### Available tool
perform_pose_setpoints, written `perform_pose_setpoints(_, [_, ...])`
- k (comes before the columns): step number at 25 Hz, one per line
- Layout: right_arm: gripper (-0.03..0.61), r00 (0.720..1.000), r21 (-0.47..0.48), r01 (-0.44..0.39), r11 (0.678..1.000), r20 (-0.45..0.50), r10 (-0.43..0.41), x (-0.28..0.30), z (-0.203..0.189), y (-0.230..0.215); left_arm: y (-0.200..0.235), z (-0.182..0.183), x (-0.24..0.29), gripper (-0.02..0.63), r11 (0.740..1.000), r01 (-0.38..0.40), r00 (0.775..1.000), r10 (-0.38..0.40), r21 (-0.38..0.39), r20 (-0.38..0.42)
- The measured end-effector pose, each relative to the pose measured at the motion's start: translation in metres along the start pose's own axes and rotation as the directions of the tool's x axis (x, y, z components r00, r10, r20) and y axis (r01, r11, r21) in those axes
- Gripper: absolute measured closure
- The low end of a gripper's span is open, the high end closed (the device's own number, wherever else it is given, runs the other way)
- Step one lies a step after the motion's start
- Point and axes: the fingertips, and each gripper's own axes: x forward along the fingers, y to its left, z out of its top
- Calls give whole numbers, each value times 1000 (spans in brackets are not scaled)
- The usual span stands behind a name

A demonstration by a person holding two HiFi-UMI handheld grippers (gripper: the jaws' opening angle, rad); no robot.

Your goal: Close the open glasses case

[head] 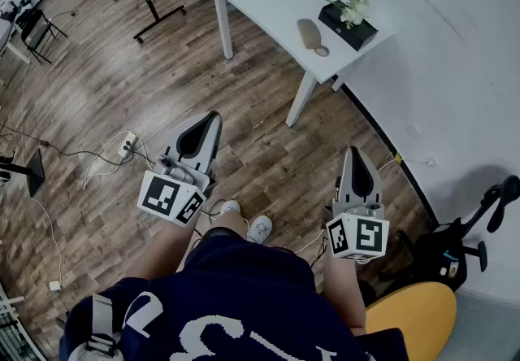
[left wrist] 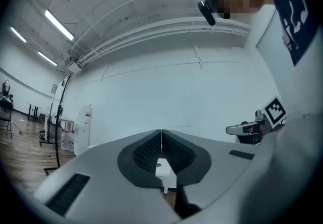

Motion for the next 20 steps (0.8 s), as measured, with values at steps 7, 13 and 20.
perform_pose_setpoints(7, [554, 999, -3, -28, 1000, 22, 28, 1, 4, 5, -6, -11, 8, 600, 999, -10, 999, 12, 40, -47])
perform_pose_setpoints(13, [555, 998, 29, -29, 999, 54, 27, 9, 13, 0, -5, -14, 20, 600, 999, -10, 998, 13, 41, -64])
perform_pose_setpoints(20, [554, 999, 37, -35, 999, 40, 33, 53, 12, -10, 17, -18, 58, 600, 1000, 11, 998, -11, 7, -68])
